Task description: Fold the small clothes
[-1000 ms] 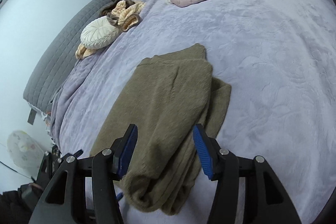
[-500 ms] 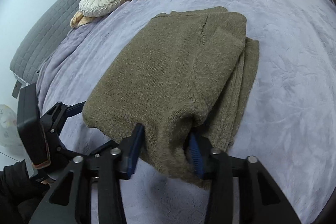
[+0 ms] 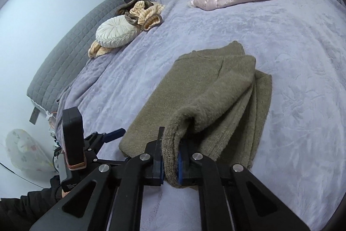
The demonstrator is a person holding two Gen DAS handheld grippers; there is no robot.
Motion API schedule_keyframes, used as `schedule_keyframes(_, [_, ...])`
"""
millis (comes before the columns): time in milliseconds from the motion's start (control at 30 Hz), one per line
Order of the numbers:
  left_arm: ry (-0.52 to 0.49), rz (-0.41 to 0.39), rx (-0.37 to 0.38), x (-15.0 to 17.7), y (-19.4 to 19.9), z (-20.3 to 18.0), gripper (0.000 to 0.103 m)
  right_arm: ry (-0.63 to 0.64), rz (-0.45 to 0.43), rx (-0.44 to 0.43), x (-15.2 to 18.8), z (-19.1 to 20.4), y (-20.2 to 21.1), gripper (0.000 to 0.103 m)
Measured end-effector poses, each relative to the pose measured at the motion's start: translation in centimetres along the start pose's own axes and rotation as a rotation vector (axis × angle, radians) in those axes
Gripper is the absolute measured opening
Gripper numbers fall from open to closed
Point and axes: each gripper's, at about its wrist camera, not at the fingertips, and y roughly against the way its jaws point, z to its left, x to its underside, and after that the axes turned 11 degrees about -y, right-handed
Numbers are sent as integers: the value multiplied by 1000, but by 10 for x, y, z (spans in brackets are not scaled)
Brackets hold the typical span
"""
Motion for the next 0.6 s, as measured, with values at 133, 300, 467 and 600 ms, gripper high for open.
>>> schedule_keyframes(133, [-33,11,27,1,-1,-9,98,8,-10,4,-8,8,-1,8])
schedule_keyframes(300, [-2,55,18,6,-16,-2,98,-1,-40,-6,-22,14,7,8])
schedule_keyframes(467, [133,84,131,24,-22,28,98,15,-40,14,-11,7,8,8])
schedule_keyframes(600, [216,110,221,38,-32,44,98,-77,4,41,17,-35,-7,8])
